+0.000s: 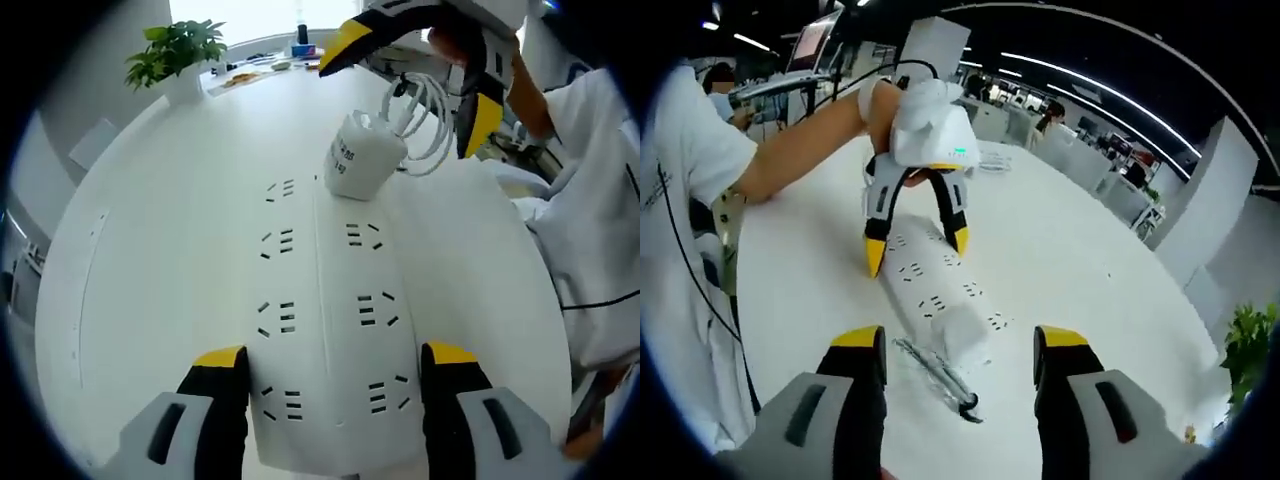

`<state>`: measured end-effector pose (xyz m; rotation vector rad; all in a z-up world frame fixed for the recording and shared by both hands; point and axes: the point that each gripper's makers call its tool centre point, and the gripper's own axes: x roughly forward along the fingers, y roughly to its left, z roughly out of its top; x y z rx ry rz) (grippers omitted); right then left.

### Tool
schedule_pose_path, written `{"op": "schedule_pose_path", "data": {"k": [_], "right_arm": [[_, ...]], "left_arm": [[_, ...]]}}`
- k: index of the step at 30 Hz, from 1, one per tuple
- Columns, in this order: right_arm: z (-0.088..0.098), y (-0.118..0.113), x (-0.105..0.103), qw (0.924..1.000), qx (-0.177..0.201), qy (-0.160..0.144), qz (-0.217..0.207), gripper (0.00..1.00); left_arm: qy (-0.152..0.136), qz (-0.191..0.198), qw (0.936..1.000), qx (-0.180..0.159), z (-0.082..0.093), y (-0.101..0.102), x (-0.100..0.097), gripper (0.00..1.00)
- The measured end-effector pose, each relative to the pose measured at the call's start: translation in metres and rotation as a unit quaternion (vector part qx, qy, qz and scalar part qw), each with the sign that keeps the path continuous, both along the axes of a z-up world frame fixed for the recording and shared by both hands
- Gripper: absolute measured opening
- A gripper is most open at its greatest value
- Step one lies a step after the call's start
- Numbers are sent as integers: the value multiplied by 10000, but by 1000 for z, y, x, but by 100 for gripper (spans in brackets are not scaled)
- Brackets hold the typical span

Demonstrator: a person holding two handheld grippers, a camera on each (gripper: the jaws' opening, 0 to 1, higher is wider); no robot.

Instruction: Straighten the power strip on the desk, plug the charger into it

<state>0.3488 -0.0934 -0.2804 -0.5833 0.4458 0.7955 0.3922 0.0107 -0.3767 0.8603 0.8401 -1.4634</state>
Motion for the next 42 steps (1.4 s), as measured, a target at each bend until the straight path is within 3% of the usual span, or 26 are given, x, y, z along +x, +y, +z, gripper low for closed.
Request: {"op": "schedule_pose_path", "data": {"k": [8,11,15,17,18,20,21,26,29,31,33,35,37,40,42], "right_arm": [[-6,-9,-12,9983,506,94,-288,65],[-5,-15,-12,9972,635,67,-385,66],[-5,-20,-12,9954,812,60,-501,67],[-4,-21,-14,9948,881,44,-518,69],[-4,-21,-14,9943,918,23,-534,69],[-1,-22,-14,9939,947,-47,-566,68],[0,-23,-14,9934,979,-99,-591,69],[0,-23,-17,9929,1037,-99,-573,73],[1,-24,-19,9923,1096,-210,-547,74],[2,-24,-19,9923,1101,-240,-520,74],[0,-24,-21,9922,1105,-197,-536,77],[1,-24,-21,9920,1104,-224,-563,82],[1,-25,-22,9921,1065,-264,-601,85],[-1,-26,-24,9918,1089,-237,-627,86],[-1,-27,-27,9905,1181,-197,-670,87]], "left_arm": [[-177,-189,9997,-43,3,-7,4,71],[-243,-250,9989,-322,5,-18,5,71],[-313,167,9966,-740,6,-27,9,76],[-439,383,9947,-848,6,-25,12,87],[-574,598,9918,-973,8,-24,15,94],[-801,597,9887,-1120,14,-22,16,96],[-905,685,9837,-1396,23,-23,13,96],[-835,1165,9704,-1943,43,-12,-9,96],[-1131,1420,9572,-2253,58,-8,-19,96],[-1066,1490,9481,-2600,71,-7,-36,96],[-925,1547,9470,-2660,74,-4,-49,96],[-908,1646,9419,-2785,79,-2,-57,96],[-1143,1898,9315,-2884,85,4,-61,96],[-1321,1934,9299,-2836,87,10,-72,96],[-1303,2192,9242,-2844,90,17,-79,96]]}}
